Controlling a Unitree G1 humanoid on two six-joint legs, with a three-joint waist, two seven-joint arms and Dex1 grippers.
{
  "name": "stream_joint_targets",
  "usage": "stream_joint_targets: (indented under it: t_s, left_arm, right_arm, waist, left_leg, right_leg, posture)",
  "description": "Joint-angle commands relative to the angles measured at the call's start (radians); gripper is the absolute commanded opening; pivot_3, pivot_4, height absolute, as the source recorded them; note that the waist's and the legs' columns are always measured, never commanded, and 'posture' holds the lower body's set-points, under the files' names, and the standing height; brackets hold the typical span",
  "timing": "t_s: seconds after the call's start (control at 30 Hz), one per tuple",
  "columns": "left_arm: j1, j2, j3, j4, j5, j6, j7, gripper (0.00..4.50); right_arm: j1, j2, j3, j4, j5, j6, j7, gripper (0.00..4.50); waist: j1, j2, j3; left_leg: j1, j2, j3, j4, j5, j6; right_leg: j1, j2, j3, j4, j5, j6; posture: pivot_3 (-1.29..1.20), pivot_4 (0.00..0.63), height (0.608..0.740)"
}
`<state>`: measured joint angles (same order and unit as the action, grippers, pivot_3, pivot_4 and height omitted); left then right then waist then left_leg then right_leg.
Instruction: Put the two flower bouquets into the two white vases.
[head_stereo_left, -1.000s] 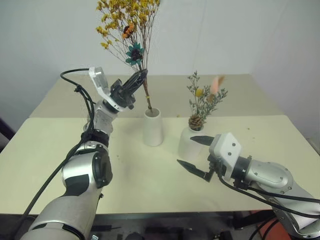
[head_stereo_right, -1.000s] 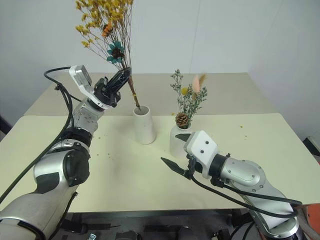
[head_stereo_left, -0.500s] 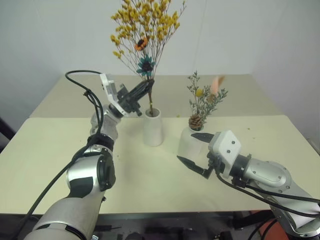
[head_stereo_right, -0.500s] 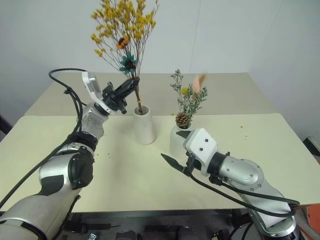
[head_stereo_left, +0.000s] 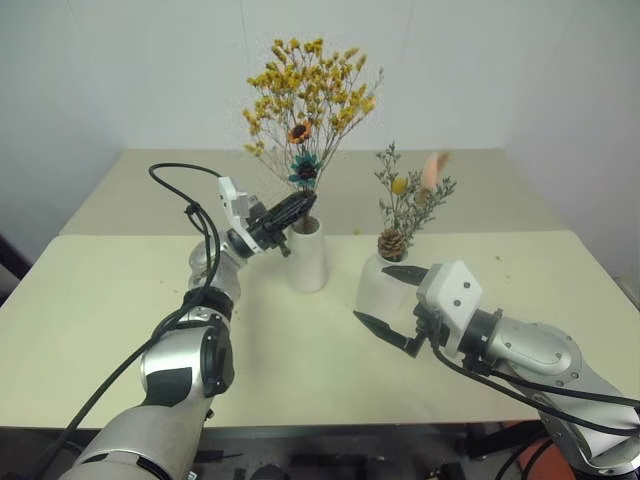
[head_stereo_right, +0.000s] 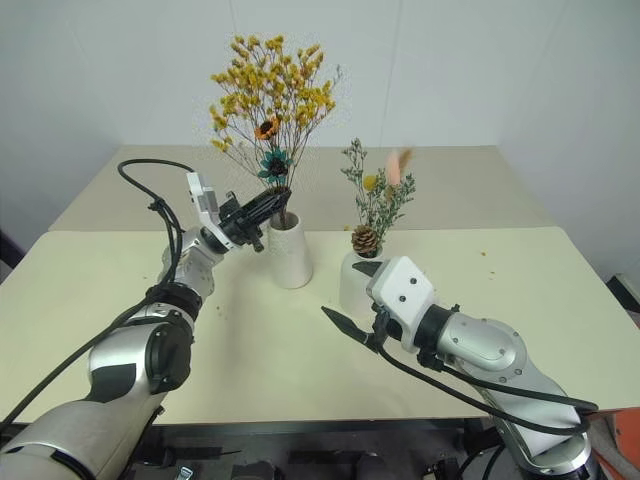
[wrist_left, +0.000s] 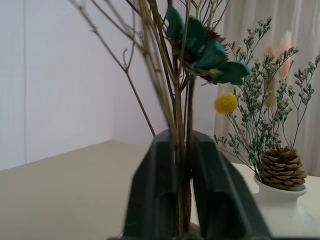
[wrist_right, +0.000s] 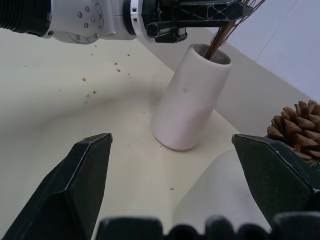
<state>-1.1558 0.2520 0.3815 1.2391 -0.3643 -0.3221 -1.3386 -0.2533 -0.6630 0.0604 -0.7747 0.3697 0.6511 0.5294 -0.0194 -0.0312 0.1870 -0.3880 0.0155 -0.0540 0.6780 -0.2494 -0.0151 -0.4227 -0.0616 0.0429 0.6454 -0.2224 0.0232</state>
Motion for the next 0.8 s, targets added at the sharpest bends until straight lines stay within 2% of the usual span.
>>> stream_joint_targets:
  t_s: [0.03,0.17,0.3,0.43,0.57,0.8]
  left_arm:
    - [-0.011,0.01,0.018,-0.025,-0.028,-0.007,-0.029,2.0]
    - [0.011,0.024,0.009,-0.063,-0.032,-0.007,-0.097,3.12]
    - [0.064,0.047,-0.016,-0.115,-0.014,-0.018,-0.12,4.43]
    - [0.121,0.093,-0.045,-0.179,-0.007,0.02,-0.131,4.47]
    - [0.15,0.138,-0.056,-0.202,0.007,0.018,-0.074,4.47]
    - [0.189,0.201,-0.018,-0.286,-0.069,0.091,-0.088,4.47]
  right_arm:
    - [-0.001,0.004,-0.019,-0.016,-0.011,-0.039,0.005,4.5]
    - [0.02,0.005,-0.011,-0.007,-0.024,-0.06,0.009,4.5]
    - [0.03,0.011,-0.001,0.002,-0.034,-0.079,0.013,4.5]
    - [0.016,0.025,0.01,0.018,-0.045,-0.088,0.018,4.5]
    - [0.015,0.033,0.009,0.032,-0.043,-0.097,0.032,4.5]
    - [0.016,0.031,0.015,0.055,-0.055,-0.113,0.054,4.5]
  waist:
    - [0.0,0.0,0.0]
    - [0.0,0.0,0.0]
    - [-0.005,0.0,0.0]
    - [-0.007,0.0,0.0]
    - [-0.006,0.0,0.0]
    - [-0.002,0.0,0.0]
  left_leg:
    - [0.0,0.0,0.0,0.0,0.0,0.0]
    - [0.0,0.0,0.0,0.0,0.0,0.0]
    - [0.0,0.0,0.0,0.0,0.0,0.0]
    - [0.001,0.0,0.0,0.0,0.0,0.0]
    - [0.0,0.0,0.0,0.0,0.0,0.0]
    - [0.001,0.0,0.0,0.0,0.0,0.0]
  right_leg:
    - [0.0,0.0,0.0,0.0,0.0,0.0]
    - [0.0,0.0,0.0,0.0,0.0,0.0]
    - [0.0,0.0,0.0,0.0,0.0,0.0]
    - [0.0,0.0,0.0,0.001,0.0,0.0]
    - [0.0,0.0,0.0,0.001,0.0,0.0]
    - [0.0,0.0,0.0,0.001,0.0,0.0]
  posture:
    - [0.0,0.15,0.74]
    - [0.0,0.15,0.74]
    - [0.0,0.15,0.74]
    - [0.0,0.15,0.74]
    - [0.0,0.15,0.74]
    - [0.0,0.15,0.74]
